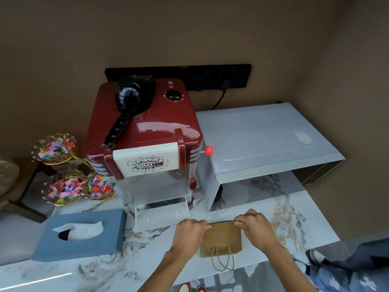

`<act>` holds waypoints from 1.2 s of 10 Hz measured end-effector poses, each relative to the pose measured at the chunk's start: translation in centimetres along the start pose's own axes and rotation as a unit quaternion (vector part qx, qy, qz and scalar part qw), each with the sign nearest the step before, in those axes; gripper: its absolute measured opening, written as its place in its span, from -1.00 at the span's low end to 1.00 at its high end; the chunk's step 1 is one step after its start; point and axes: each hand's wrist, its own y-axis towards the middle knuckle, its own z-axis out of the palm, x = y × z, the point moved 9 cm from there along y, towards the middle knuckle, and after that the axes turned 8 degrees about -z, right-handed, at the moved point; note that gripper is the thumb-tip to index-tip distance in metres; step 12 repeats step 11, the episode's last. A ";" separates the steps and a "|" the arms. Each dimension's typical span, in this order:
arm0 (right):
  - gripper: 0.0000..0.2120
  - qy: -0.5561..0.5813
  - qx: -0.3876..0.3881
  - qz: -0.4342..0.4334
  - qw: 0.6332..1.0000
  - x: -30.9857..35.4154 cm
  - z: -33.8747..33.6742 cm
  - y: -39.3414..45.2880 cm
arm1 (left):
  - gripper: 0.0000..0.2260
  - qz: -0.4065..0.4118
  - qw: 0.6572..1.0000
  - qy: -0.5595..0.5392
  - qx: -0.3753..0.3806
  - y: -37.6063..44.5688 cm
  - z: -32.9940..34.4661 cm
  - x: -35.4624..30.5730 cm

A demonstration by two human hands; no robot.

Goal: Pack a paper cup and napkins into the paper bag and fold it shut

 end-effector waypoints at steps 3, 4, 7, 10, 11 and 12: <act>-0.76 0.091 -0.005 0.033 0.995 -0.3 0.8 -1.3 | -0.65 -0.002 0.994 -0.100 -0.039 -0.9 -1.4 -0.4; -0.76 0.122 -0.017 0.036 0.992 0.0 0.9 -1.6 | -0.69 0.001 0.990 -0.125 -0.060 -1.3 -2.1 -0.8; -0.67 0.102 -0.145 0.025 0.984 1.8 -1.3 -2.8 | -0.81 0.002 0.979 -0.144 -0.147 -2.7 -4.6 -1.2; -0.43 -0.045 -0.230 -0.027 0.972 5.8 -3.5 -4.1 | -0.55 -0.022 0.966 -0.095 -0.239 -3.7 -8.3 -2.1; -0.41 -0.043 -0.253 -0.024 0.966 5.8 -4.7 -3.7 | -0.53 -0.008 0.963 -0.086 -0.254 -3.3 -9.1 -3.1; -0.41 -0.043 -0.253 -0.024 0.966 5.8 -4.7 -3.7 | -0.53 -0.008 0.963 -0.086 -0.254 -3.3 -9.1 -3.1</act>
